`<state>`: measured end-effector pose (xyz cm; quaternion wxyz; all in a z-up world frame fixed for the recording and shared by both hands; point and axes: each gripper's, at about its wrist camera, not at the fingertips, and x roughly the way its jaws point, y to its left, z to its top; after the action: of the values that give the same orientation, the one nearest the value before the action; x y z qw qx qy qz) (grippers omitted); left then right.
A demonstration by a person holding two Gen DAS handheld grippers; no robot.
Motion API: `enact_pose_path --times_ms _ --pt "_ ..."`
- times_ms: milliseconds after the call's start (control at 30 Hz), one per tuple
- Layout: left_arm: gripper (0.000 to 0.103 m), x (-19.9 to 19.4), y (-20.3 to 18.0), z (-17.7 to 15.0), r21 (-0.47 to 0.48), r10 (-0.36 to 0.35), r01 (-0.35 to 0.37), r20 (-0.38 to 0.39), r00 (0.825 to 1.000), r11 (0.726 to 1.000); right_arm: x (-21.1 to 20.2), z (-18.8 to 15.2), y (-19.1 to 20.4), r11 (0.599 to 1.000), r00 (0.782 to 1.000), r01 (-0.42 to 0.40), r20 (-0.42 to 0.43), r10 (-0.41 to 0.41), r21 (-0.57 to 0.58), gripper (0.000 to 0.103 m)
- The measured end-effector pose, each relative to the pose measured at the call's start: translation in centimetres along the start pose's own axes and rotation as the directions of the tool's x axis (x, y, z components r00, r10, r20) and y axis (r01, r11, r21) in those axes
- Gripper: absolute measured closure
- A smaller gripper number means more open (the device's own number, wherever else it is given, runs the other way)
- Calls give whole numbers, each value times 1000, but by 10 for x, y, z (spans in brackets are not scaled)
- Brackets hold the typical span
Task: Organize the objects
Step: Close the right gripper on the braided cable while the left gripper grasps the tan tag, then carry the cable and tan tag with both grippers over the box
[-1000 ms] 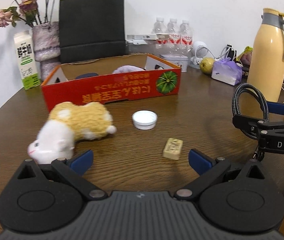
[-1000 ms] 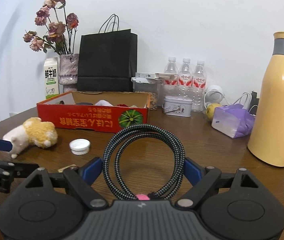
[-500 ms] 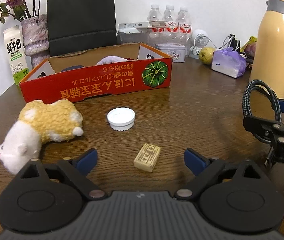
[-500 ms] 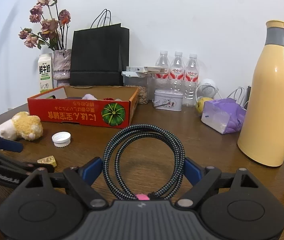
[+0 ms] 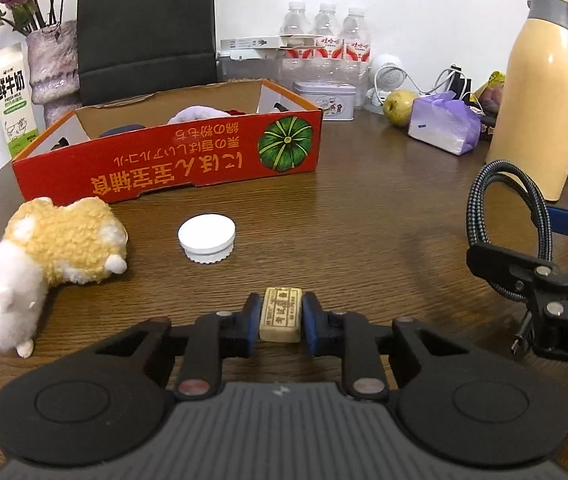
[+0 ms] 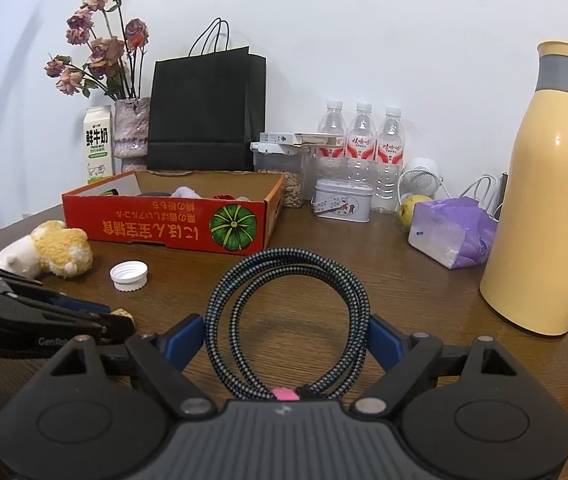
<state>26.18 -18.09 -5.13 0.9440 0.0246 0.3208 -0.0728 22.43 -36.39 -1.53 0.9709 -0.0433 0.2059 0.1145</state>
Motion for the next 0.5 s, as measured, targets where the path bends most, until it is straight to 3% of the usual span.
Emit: enact_pose_path --times_ms 233,500 --pt "81 -6 3 0 -12 -8 9 28 1000 1000 0 0 -6 999 1000 5 8 -5 33 17" --pt "81 -31 8 -1 -11 12 -11 123 992 1000 0 0 -5 998 999 42 19 -43 42 17"
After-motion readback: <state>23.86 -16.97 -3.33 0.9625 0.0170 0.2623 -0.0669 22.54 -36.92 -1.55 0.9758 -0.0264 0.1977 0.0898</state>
